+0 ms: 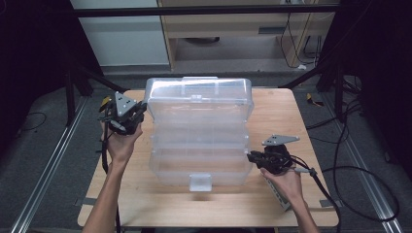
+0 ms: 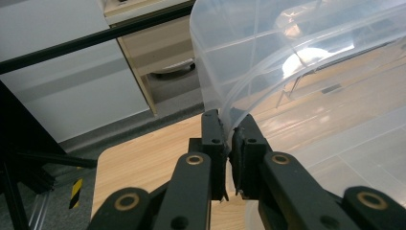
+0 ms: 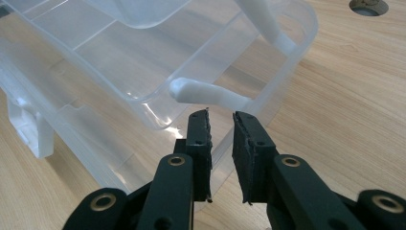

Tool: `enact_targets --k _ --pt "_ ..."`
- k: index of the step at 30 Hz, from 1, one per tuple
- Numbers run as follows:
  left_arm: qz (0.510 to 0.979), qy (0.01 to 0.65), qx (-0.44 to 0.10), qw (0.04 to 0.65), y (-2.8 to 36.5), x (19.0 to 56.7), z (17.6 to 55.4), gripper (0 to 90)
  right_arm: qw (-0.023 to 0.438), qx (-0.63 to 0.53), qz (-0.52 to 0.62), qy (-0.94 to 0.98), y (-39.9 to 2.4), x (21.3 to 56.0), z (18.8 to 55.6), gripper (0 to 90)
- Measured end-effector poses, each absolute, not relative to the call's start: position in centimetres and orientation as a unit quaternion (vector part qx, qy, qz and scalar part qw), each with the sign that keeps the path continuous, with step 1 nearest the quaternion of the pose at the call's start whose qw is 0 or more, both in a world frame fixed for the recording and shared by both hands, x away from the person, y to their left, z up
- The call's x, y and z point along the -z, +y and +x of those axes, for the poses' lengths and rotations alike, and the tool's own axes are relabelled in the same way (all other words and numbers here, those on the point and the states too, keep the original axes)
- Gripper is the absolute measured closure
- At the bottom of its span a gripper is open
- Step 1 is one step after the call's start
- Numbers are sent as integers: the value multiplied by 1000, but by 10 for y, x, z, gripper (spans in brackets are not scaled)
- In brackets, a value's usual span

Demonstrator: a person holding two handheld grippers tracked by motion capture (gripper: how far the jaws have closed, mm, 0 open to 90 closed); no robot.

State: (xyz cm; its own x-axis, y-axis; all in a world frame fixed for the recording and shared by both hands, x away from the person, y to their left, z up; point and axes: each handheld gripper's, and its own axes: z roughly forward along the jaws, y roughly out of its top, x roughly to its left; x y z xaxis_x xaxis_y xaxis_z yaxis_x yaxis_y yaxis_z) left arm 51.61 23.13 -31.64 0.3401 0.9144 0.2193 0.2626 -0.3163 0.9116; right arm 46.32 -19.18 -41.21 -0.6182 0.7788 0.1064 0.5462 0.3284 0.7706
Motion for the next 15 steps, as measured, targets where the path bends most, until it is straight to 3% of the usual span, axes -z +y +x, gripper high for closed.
enact_targets --k 15 --pt "704 419 -403 409 229 315 522 846 143 -407 412 802 -192 412 463 769"
